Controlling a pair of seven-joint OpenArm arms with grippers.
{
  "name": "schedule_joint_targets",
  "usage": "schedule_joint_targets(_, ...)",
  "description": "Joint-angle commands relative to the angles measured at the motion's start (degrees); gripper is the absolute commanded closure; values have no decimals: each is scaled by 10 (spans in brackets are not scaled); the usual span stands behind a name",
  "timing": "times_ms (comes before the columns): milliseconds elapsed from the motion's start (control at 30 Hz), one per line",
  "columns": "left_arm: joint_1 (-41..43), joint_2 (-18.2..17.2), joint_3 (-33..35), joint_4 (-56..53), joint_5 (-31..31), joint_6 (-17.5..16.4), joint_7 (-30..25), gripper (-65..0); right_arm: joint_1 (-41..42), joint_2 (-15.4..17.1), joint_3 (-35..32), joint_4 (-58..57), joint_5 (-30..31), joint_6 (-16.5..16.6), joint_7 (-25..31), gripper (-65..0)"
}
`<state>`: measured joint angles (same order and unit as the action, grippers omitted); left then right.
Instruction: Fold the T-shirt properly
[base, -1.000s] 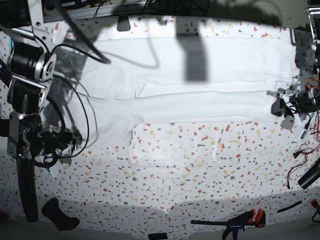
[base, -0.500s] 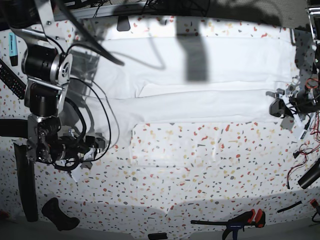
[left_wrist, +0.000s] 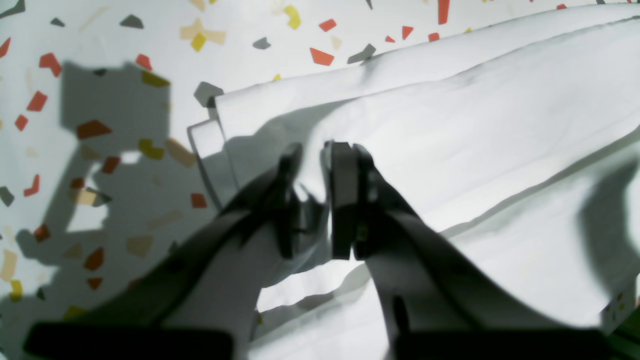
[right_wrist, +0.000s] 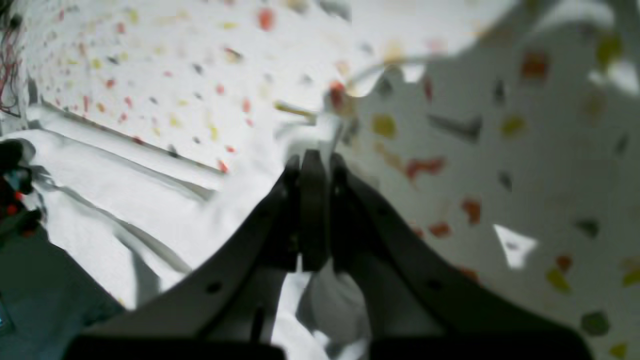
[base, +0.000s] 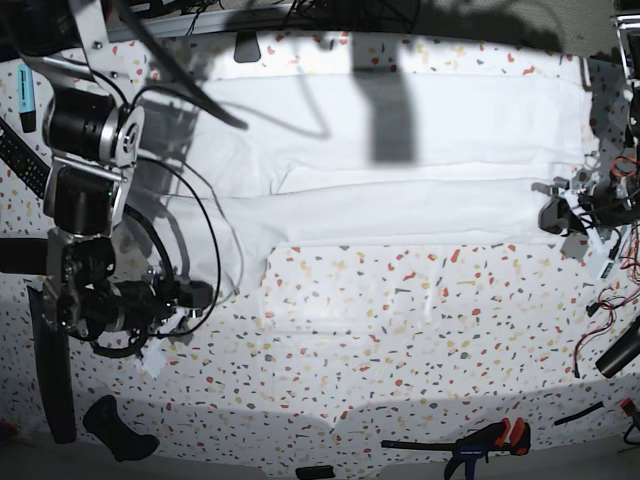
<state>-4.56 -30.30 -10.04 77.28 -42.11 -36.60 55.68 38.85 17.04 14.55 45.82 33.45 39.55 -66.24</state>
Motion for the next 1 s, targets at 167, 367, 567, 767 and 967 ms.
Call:
schedule_joint_targets(167, -10, -11, -5, 10, -10, -3, -13, -101, -74, 12, -7, 156, 49, 4, 5, 0)
schedule_joint_targets(367, -10, -11, -5, 10, -11, -3, -12, -101, -224, 36, -36, 354, 73, 4, 1, 0)
schedule_joint_targets(567, -10, -11, -5, 10, -58, -33, -5, -101, -379, 84, -36, 598, 79, 4, -10, 0)
schedule_joint_targets(767, -10, -12, -5, 10, -75, -34, 19, -100, -510, 126, -31, 746, 69, 4, -13, 0)
schedule_joint_targets(967, -5, -12, -5, 10, -76, -34, 32, -99, -586, 127, -8, 762, -30, 4, 17, 0)
